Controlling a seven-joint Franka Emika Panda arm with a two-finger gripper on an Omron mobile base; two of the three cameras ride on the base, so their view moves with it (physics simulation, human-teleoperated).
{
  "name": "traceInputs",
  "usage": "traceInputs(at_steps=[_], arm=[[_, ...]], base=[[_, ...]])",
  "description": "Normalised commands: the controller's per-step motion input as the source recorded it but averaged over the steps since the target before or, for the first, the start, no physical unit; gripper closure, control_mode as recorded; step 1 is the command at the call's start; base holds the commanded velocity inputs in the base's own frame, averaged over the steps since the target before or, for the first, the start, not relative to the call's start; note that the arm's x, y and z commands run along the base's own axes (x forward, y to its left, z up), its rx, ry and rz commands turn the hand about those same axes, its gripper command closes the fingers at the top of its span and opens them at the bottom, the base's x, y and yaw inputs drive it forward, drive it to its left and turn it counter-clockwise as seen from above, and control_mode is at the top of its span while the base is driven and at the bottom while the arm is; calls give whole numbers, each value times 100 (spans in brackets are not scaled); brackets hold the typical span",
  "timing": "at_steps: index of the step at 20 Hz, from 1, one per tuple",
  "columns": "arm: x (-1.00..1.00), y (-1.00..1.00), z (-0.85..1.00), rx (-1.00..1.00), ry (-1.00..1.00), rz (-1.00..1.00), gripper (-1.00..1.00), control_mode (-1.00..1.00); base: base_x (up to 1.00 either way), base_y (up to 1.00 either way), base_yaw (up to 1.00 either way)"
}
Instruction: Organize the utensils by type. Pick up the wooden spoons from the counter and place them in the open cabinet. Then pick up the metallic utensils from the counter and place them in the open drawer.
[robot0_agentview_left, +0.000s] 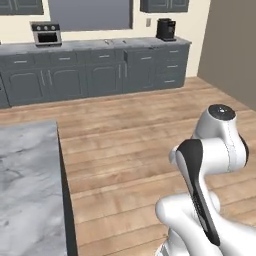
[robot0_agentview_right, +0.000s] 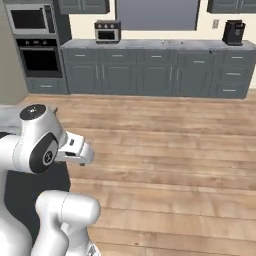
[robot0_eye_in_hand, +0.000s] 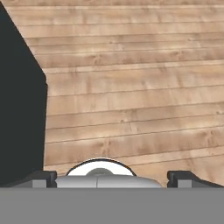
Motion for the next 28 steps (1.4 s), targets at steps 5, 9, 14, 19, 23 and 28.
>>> traceInputs(at_steps=[5, 9, 14, 19, 23, 28], arm=[[0, 0, 0, 0, 0, 0, -100, 100], [0, 0, 0, 0, 0, 0, -100, 100], [0, 0, 0, 0, 0, 0, -100, 100], [0, 0, 0, 0, 0, 0, -100, 100], [0, 0, 0, 0, 0, 0, -100, 100], [0, 0, 0, 0, 0, 0, -100, 100]], base=[[100, -14, 0], [100, 0, -15], [100, 0, -10], [100, 0, -2], [100, 0, 0], [100, 0, -11]])
